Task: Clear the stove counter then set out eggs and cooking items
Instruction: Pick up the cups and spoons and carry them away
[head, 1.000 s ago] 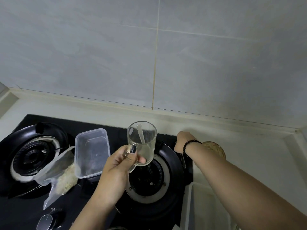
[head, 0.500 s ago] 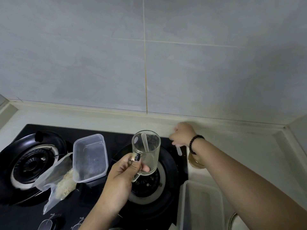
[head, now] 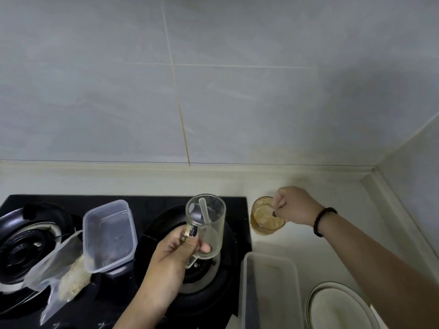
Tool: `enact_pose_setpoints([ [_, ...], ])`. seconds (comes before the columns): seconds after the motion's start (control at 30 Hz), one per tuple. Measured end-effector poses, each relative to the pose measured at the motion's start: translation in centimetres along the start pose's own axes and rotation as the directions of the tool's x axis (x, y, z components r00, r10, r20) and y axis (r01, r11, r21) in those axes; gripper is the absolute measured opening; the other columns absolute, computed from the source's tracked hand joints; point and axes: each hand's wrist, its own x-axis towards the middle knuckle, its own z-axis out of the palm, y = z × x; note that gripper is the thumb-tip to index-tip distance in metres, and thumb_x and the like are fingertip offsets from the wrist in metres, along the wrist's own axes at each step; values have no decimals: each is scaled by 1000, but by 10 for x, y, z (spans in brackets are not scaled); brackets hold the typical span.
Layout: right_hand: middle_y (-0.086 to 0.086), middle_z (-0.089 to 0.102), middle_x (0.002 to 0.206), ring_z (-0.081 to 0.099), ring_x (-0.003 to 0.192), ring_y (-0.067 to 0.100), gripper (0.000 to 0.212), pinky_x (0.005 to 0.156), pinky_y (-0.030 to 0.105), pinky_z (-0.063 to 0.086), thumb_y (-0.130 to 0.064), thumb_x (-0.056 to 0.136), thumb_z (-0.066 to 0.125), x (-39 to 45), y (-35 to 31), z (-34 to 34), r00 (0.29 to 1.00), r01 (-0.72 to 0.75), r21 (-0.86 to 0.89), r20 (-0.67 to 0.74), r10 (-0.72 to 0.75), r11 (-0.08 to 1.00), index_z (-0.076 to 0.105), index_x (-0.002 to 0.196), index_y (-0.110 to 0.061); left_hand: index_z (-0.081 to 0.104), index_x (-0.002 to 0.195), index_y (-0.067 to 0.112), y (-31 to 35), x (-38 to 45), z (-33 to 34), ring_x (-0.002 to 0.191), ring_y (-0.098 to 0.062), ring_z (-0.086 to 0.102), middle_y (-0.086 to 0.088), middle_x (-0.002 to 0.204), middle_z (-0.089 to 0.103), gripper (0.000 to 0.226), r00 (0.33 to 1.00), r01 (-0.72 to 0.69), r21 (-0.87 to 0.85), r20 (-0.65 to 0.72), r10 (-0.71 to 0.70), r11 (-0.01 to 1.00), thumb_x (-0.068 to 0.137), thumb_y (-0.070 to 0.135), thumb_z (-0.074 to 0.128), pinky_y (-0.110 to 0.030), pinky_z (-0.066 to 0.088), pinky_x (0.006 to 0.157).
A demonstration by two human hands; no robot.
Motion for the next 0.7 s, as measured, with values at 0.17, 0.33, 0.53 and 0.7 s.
enact_pose_setpoints([
  [0.17,-8,62,106,59,93,8,30,71,13,43,-16,79,72,-8,18,25,951,67,282,-309,25,957,60,105,-25,67,86,4,-5,2,-2,72,-14,64,-10,75,71,21,1000,-3,-3,-31,3,1000,86,24,65,-30,44,73],
  [0.33,-8,35,134,43,119,10,87,97,26,40,-23,67,86,-20,25,59,939,36,538,-306,156,842,37,139,-26,68,83,5,-12,5,-2,69,-10,66,-8,72,71,26,997,45,44,-72,-42,998,97,9,47,-30,46,76],
  [0.53,-14,24,138,29,126,3,123,107,26,32,-26,56,93,-15,23,89,954,58,554,-275,117,831,15,151,-31,66,76,2,-11,11,3,73,-13,66,-10,75,72,28,997,66,51,-52,-63,997,97,13,50,-32,46,78],
  [0.7,-6,44,135,46,122,12,108,100,27,44,-23,58,91,-11,27,103,921,63,586,-346,180,807,28,144,-33,69,72,6,-6,11,1,73,-11,65,-10,76,71,27,997,59,16,-54,-59,998,83,29,59,-30,48,80],
])
